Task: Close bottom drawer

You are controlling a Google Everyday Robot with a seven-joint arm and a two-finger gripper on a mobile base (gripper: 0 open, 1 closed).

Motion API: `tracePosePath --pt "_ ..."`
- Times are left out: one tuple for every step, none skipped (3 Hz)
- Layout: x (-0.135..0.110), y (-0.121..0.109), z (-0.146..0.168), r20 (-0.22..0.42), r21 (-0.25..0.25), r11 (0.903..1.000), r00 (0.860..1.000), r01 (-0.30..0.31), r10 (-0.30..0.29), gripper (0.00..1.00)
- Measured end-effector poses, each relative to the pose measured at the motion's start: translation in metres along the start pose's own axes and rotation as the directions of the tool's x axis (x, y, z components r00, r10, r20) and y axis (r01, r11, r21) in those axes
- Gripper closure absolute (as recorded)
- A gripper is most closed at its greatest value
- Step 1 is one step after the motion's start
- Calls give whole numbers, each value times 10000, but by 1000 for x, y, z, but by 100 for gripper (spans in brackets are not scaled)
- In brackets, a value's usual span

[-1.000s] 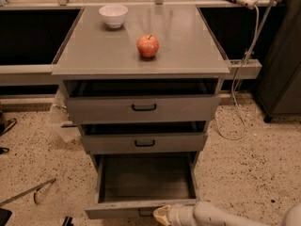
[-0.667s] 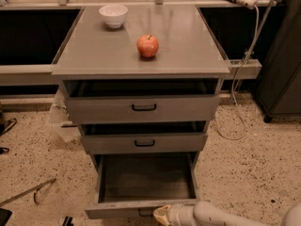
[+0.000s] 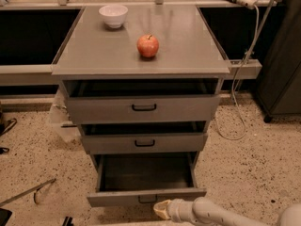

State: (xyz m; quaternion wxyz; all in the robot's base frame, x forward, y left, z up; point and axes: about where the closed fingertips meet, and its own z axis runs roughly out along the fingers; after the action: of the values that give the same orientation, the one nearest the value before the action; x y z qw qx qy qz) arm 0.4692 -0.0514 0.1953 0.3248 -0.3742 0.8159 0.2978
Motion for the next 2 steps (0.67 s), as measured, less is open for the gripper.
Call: tracePosePath --pt "-13 -17 6 132 202 9997 9998 152 -155 100" --pt "-31 -44 15 -116 279 9990 9993 359 -356 100"
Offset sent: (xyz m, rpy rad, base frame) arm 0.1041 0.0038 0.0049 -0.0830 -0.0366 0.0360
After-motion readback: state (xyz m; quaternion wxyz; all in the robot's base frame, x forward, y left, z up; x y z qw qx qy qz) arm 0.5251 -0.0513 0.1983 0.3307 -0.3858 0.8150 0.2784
